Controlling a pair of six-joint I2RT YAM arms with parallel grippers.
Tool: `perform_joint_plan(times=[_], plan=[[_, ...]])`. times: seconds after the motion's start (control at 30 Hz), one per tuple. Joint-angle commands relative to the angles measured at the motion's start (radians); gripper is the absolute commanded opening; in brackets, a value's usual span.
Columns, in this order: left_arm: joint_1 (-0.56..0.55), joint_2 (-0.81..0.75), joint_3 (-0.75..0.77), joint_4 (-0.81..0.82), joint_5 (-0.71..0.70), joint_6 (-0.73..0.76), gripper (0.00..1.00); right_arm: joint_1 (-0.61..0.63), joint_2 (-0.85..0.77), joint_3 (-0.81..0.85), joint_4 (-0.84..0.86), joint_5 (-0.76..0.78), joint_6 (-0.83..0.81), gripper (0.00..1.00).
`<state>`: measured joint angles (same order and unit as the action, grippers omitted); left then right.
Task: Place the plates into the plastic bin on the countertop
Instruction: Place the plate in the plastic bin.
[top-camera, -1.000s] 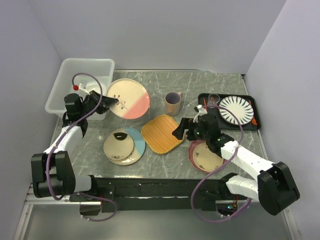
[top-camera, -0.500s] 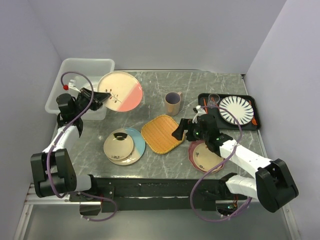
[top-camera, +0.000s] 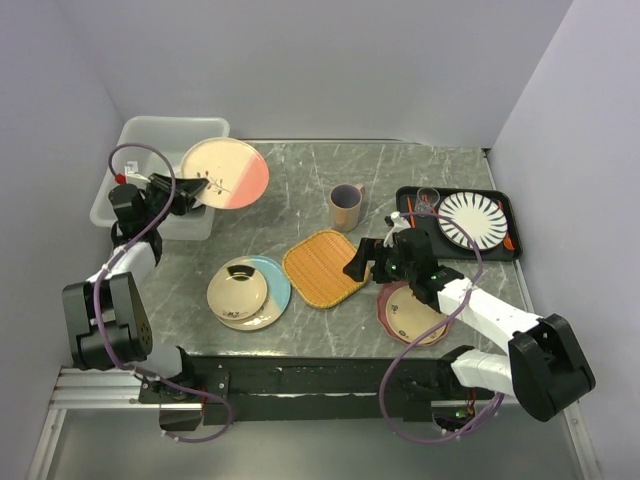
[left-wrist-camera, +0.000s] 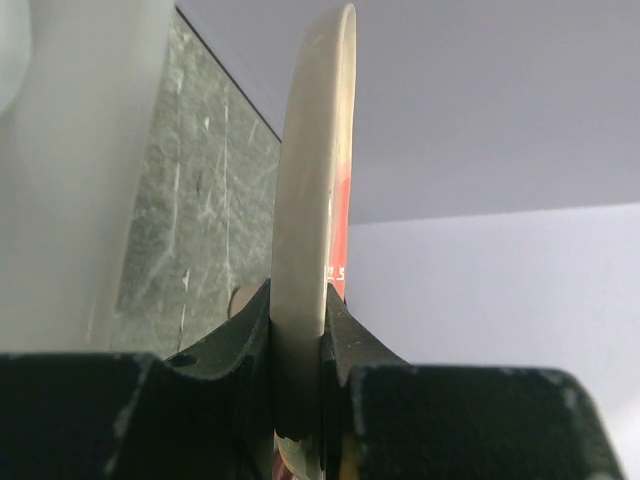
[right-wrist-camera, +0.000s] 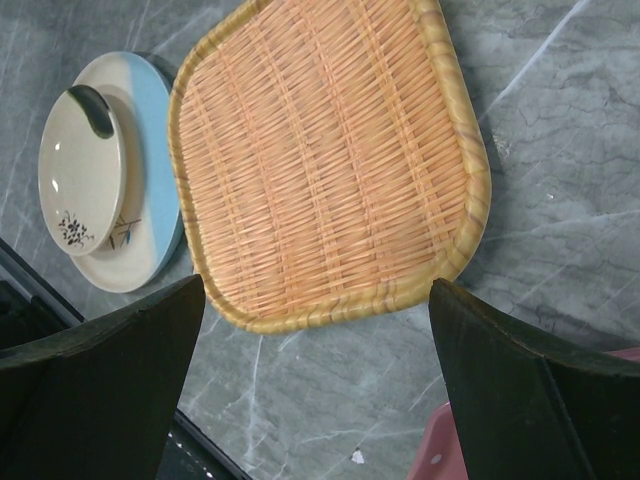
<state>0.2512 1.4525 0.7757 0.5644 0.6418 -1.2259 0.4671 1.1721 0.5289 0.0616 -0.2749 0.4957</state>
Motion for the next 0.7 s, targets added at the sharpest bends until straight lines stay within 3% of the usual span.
perform_joint_plan(times=[0.0,0.67], plan=[[0.029,0.009,0.105,0.183,-0.044,-0.058,0.01,0.004,0.024,0.04,0.038,-0.012,-0.017,1.0],[0.151,0.129,0.266,0.154,-0.09,-0.086,0.01,0.004,0.037,0.04,0.055,-0.021,-0.013,1.0]])
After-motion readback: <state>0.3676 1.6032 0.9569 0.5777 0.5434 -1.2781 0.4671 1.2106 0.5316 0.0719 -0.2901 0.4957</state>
